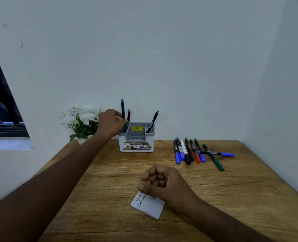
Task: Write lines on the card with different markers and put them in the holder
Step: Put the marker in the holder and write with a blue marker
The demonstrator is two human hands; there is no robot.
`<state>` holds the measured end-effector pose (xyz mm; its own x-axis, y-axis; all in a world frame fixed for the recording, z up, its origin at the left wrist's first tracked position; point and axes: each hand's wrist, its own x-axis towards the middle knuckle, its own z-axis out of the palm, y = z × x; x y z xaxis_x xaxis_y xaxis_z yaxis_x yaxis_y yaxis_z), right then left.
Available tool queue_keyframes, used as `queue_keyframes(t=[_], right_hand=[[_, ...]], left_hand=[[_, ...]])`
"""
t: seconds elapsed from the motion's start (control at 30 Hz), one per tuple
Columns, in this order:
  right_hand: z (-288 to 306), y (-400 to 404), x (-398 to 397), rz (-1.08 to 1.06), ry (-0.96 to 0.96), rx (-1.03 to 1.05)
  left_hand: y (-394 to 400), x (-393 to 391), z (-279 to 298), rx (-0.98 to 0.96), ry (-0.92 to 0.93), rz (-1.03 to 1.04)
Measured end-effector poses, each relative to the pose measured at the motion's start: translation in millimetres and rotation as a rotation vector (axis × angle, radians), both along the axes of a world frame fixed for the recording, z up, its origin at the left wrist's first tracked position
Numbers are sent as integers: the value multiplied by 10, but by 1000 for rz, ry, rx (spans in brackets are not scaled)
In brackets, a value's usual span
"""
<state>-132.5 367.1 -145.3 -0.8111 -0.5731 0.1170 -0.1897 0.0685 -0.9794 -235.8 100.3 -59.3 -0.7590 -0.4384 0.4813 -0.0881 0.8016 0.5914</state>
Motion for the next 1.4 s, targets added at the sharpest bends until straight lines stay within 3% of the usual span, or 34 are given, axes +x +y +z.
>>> queue_keyframes(t=[0.1, 0.3, 0.4, 0.57, 0.73, 0.83, 0.93, 1.0, 1.07, 1.23, 1.33, 1.4], right_hand=[[-1, 2, -2, 3, -3, 5], [5, -10, 3, -7, 16, 37], [1, -15, 8, -11, 27, 46], [-11, -11, -16, -6, -24, -47], [93, 54, -68, -90, -54, -116], [176, 219, -298, -349, 286, 106], [218, 468, -587, -557, 723, 582], [206, 646, -759, -638, 821, 877], [168, 792, -884, -707, 794, 1064], [83, 966, -1053, -709, 759, 1226], [145, 969, -1035, -709, 871, 1263], [248, 920, -979, -760, 1006, 1160]], left_hand=[[-27, -28, -80, 18, -58, 1], [-27, 194, -31, -72, 35, -56], [226, 650, -95, -236, 152, -302], [611, 1360, -606, -208, -165, -738], [604, 1431, -872, -324, -216, -819], [584, 1407, -871, -310, -221, -824], [584, 1395, -873, -292, -229, -799], [606, 1395, -877, -286, -230, -775], [632, 1394, -881, -287, -243, -760], [681, 1405, -872, -298, -231, -754], [712, 1440, -831, -309, -206, -749], [726, 1464, -820, -315, -175, -767]])
